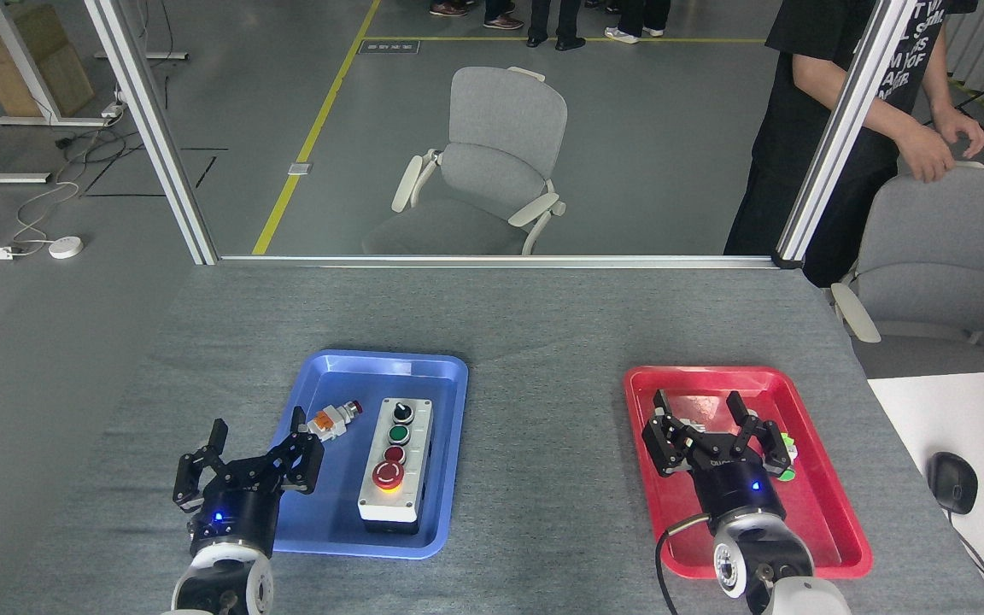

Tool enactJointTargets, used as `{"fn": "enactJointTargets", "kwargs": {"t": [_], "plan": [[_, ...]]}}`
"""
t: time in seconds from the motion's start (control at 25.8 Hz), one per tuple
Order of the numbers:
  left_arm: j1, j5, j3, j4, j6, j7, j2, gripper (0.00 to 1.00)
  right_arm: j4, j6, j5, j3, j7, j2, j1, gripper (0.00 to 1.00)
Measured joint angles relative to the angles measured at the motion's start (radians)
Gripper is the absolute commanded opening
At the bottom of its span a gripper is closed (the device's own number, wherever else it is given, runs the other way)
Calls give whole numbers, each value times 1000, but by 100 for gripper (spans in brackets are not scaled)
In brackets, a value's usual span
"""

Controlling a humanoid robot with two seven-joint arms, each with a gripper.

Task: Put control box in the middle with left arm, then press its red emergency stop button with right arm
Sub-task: 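Move the left gripper down over the gray control box's near end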

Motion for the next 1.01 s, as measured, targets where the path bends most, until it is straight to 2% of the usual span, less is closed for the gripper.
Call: {"fn": "enactJointTargets", "kwargs": {"t": [0.35, 0.62, 0.78, 1.01], "plan": [[14, 0, -5, -39, 18, 13, -33, 99, 0, 79, 8, 6, -4, 22, -2, 98], [44, 1, -16, -76, 23, 10, -56, 99, 7, 105, 78, 9, -5, 34, -3, 98], [48, -7, -66, -79, 30, 13, -73, 99, 8, 106, 91, 11, -7, 35, -3, 98], [50, -37, -121, -77, 36, 2, -132, 99, 6, 103, 97, 19, -7, 29, -3, 98]]}}
